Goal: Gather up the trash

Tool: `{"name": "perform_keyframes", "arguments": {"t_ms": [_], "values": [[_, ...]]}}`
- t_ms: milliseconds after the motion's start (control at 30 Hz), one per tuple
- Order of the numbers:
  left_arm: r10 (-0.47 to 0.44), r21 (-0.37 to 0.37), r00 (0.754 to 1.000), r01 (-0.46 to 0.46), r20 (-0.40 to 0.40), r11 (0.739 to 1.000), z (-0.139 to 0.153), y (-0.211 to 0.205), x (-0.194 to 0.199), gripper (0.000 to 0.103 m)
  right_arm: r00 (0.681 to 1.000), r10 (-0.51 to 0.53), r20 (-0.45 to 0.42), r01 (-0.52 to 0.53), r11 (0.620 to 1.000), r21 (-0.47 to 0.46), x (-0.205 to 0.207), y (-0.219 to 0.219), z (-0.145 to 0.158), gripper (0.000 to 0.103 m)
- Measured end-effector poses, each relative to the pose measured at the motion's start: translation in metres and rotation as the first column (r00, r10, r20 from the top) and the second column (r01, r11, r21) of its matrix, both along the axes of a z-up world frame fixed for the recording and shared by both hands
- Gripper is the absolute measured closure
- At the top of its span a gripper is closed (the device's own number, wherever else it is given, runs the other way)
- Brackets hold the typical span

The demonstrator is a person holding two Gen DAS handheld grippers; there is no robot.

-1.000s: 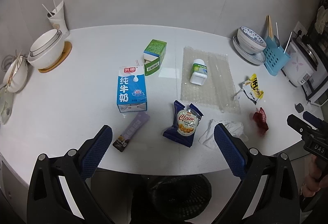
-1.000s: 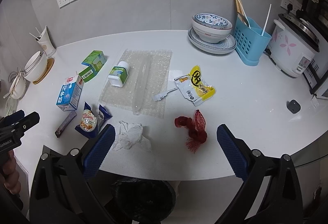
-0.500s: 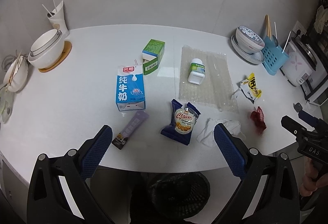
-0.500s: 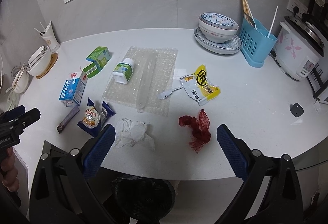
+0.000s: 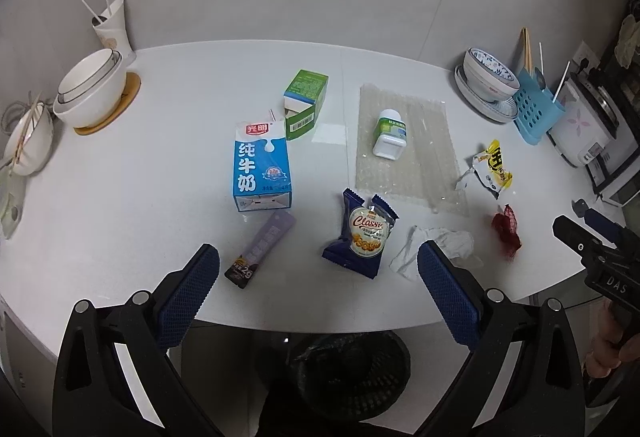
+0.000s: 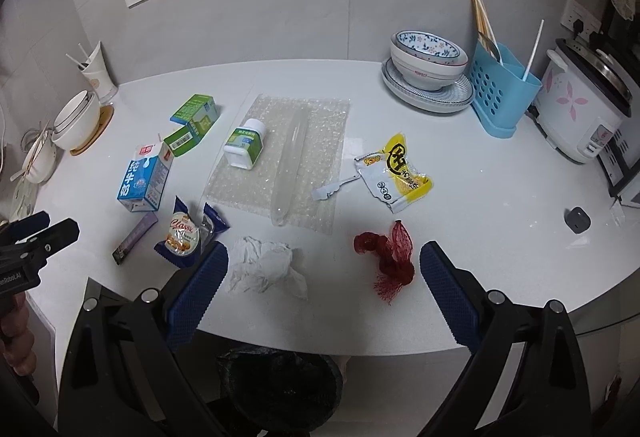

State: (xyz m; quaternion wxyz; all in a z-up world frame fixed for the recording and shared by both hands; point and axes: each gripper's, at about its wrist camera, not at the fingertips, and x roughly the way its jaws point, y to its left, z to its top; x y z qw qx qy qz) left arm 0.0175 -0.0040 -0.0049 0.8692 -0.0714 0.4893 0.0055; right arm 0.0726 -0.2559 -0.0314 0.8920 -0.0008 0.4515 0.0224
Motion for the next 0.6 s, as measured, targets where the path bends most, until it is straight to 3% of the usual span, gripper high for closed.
{"name": "perform_keyframes", "arguments": {"t_ms": [600], "values": [[-0.033,-0.018,0.999,0.033,0.014,0.999,0.0042,-0.0024,-0.0023,0.006,0.999,-0.039,0.006,0.039,0.999,0.006,-0.0085,0.0043,0.0099,0.010]]}}
